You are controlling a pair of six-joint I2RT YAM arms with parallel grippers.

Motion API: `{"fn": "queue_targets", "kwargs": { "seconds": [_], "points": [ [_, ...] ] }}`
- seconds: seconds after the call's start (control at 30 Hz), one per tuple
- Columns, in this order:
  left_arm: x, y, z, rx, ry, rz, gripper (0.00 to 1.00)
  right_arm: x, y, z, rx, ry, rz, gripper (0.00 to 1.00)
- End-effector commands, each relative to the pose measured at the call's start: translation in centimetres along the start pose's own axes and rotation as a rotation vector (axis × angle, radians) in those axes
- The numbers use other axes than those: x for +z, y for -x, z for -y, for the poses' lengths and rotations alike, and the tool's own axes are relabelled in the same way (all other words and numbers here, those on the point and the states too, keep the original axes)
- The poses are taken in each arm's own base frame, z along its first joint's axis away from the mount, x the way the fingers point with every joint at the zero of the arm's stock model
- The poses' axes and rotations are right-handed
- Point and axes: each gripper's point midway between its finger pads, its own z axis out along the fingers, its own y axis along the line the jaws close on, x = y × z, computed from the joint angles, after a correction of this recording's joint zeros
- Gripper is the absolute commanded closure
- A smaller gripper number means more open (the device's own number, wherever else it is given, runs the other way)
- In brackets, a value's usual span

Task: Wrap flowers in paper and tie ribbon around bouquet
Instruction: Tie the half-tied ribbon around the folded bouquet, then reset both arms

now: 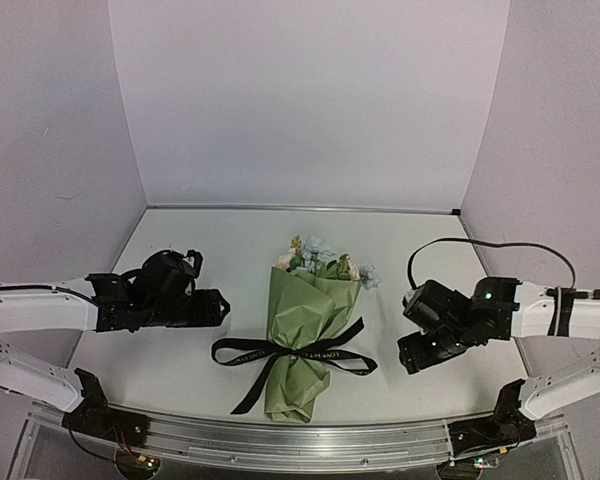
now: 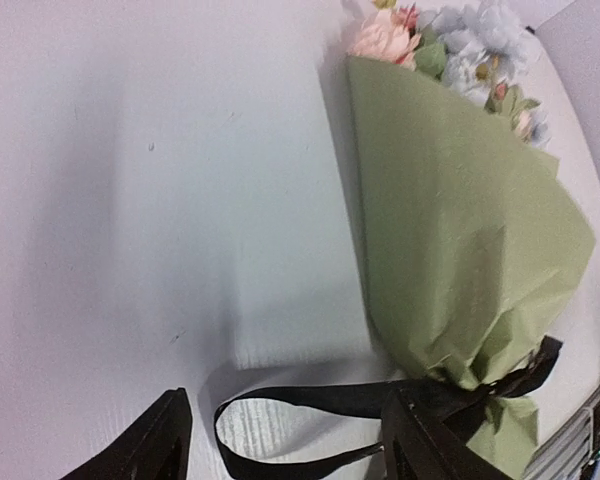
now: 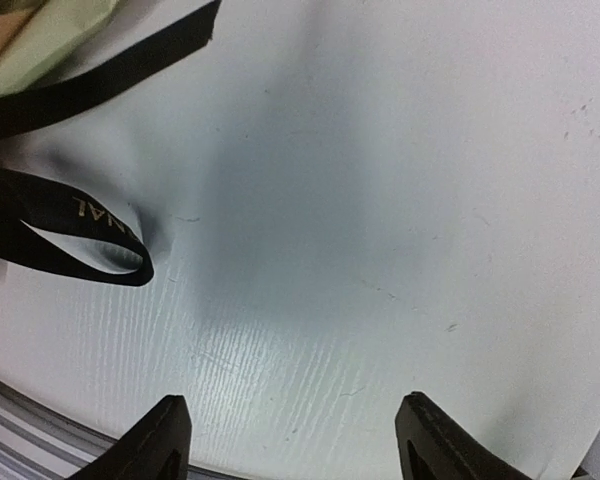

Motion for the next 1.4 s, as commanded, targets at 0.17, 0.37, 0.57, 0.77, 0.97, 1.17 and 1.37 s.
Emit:
{"fn": "queue_targets", "kwargs": {
  "seconds": [0.17, 0.37, 0.57, 0.77, 0.97, 1.17, 1.37],
  "points": [
    [-6.3, 8.1, 4.1, 0.048, -0.082, 0.221, 0.06, -5.9, 2.6, 2.2, -0.022, -0.041, 0.132, 0.02],
    [-10.0, 11.7, 6.3, 0.052, -0.155, 0.328, 0.0, -8.4, 2.7, 3.7, -0.016, -0.044, 0.185, 0.02],
    [-12.5, 13.7, 6.5, 0.044, -0.16, 0.403, 0.0, -9.6, 2.4, 5.4, -0.001, -0.064, 0.244, 0.02],
    [-12.4, 13.9, 5.5, 0.039, -0.09, 0.403, 0.0, -9.4, 2.0, 6.4, 0.01, -0.095, 0.26, 0.02],
    [-12.5, 13.8, 5.3, 0.033, -0.095, 0.41, 0.0, -9.1, 1.8, 6.6, 0.011, -0.108, 0.256, 0.02],
    [-12.4, 13.7, 5.2, 0.04, -0.088, 0.411, 0.0, -9.2, 1.8, 6.8, 0.003, -0.118, 0.262, 0.02],
    [-12.4, 13.7, 5.2, 0.039, -0.092, 0.412, 0.0, -9.2, 1.9, 7.0, -0.005, -0.128, 0.266, 0.02]
  ]
}}
